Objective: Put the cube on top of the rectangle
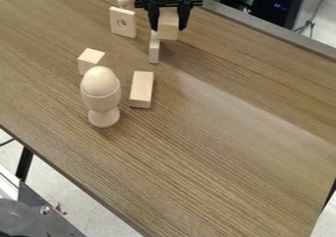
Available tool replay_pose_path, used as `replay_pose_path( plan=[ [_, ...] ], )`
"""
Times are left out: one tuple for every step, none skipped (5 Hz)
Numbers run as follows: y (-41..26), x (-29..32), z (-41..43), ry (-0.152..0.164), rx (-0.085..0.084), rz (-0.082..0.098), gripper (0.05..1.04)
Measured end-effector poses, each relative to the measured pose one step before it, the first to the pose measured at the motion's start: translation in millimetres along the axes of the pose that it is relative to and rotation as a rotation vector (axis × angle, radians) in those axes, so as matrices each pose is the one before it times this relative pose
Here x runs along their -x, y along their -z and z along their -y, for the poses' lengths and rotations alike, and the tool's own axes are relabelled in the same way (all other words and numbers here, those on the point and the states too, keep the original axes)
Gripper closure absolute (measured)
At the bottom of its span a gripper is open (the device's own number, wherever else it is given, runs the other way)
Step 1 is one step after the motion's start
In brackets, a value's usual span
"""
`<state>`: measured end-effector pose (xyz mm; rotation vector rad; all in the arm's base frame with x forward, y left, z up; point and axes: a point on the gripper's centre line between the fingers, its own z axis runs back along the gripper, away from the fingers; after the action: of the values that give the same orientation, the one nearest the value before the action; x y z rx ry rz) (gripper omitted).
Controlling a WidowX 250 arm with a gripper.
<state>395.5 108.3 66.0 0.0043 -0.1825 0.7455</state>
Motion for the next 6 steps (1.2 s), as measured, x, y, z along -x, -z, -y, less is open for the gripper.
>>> replay_pose_path(
  plan=[
    [-0.88, -1.93, -1.85, -0.0076, 0.0011, 0.0044, 0.475],
    [-6.87, -3.93, -4.05, -0.0147, 0.0046, 0.0163, 0.475],
    [0.79, -1.11, -4.60, -0.0096, -0.0038, 0.0000, 0.475],
    [1.31, -0.09, -2.53, -0.0067, -0.0022, -0.0043, 0.475],
    [-0.88, -1.02, -1.16, -0.0001, 0.0021, 0.0004, 0.475],
    [0.64, -0.70, -1.75, 0.0032, -0.0015, -0.0010, 0.475]
  ],
)
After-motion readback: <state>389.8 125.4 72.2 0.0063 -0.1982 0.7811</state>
